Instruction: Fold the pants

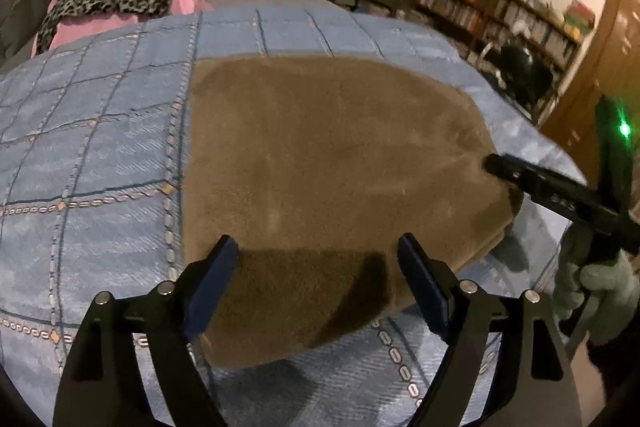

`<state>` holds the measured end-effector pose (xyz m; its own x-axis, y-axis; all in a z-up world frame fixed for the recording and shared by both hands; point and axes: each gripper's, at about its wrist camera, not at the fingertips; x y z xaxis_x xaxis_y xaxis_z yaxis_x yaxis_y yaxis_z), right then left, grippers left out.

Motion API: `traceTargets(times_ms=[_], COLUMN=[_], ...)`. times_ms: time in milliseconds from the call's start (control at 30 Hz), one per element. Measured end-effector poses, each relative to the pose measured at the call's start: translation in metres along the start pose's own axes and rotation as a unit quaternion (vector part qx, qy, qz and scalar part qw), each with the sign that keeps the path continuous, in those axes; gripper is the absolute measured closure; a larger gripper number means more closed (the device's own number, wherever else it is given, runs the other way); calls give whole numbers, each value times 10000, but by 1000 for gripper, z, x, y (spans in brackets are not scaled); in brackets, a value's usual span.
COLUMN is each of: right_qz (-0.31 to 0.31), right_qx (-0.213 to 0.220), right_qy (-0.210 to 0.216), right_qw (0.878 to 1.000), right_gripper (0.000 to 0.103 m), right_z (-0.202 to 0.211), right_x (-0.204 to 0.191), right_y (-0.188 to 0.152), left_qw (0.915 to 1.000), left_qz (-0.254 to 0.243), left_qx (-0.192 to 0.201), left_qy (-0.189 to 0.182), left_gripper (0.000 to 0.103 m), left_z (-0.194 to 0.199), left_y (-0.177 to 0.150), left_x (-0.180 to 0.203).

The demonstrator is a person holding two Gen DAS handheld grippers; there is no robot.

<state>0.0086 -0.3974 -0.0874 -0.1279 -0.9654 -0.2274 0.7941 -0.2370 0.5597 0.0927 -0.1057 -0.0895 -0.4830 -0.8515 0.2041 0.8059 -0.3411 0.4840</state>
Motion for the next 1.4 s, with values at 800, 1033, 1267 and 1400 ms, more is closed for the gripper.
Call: traceTargets(times_ms=[800,1033,1267,1400], right_qz=[-1297,-989,-1153,-1082], right_qx=[-1431,-1473,-1551,-1364], right_qy=[1710,1672,2205,2227], right_qw=[9662,9698,9560,9592], right_gripper=[3,4,47,58], right_z=[-85,-91,-92,-70], right_x=[73,59,50,43], right_y=[43,46,42,42], left_qw=[9767,9635,9555,9602], left_qz=[1441,1647,1697,1559], left_qx=[-798,-1006,-1017,-920], left_qy=[-1373,-1854,-2188,-2125], left_gripper=[5,5,29,47], left_z=[-52,-65,-58,-40], left_y=[61,62,61,61], left_x=[-84,-96,-90,-79])
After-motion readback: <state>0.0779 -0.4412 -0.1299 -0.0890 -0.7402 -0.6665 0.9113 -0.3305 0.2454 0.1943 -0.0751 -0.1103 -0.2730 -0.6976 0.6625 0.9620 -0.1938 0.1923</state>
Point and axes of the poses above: each gripper's, at about its wrist camera, not at the fingertips, and z roughly against the way its jaws point, x to its right, y to its top, and after that the axes turned 11 degrees about -x, right-handed
